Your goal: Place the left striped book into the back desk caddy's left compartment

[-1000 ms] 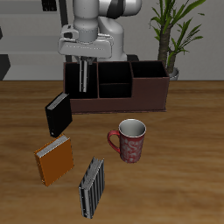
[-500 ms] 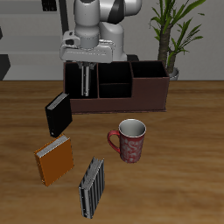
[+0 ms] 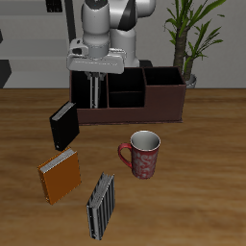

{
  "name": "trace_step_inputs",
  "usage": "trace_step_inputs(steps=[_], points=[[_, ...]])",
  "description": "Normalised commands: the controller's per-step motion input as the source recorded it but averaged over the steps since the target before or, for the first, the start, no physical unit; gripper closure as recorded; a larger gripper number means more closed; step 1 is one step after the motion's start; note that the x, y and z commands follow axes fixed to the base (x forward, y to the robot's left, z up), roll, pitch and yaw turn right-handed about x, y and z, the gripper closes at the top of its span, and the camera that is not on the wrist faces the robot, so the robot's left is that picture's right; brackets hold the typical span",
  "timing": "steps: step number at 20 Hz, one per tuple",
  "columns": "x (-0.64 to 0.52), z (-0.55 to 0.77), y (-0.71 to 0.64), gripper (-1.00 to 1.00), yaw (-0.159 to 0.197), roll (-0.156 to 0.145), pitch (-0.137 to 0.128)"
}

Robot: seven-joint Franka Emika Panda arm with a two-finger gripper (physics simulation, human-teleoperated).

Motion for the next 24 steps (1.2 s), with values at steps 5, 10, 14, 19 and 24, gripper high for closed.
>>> trace_step_inputs(steps=[5,10,14,19,24], points=[[0.0,-0.16,0.03,1.0,0.007,0.001,0.001],[0.03,-0.15,-0.01,1.0,0.0,-0.006,0.02],[0.03,-0.21,0.0,1.0,0.001,-0.002,0.018],[0.02,-0.17,0.03,1.0,0.004,0.002,0.029],[0.02,-0.19,0.0,1.0,0.018,-0.003,0.029]])
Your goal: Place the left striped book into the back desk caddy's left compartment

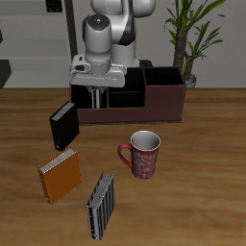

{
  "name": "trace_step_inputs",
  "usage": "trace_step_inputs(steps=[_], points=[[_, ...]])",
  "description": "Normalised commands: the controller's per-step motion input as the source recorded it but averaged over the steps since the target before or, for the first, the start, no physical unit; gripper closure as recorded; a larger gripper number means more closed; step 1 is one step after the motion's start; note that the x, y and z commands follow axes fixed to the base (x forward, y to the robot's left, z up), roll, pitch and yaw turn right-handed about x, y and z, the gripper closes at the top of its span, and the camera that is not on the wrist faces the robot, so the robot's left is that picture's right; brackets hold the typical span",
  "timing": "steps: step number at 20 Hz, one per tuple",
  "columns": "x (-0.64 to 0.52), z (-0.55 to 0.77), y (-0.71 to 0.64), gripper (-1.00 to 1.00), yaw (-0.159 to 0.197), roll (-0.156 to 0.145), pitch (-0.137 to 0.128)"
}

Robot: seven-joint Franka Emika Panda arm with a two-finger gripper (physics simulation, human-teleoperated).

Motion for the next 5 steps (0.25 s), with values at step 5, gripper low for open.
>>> trace_step_inputs(steps=[5], points=[[0.05,-0.11,-0.08,1.0,-0.004,-0.007,0.032]])
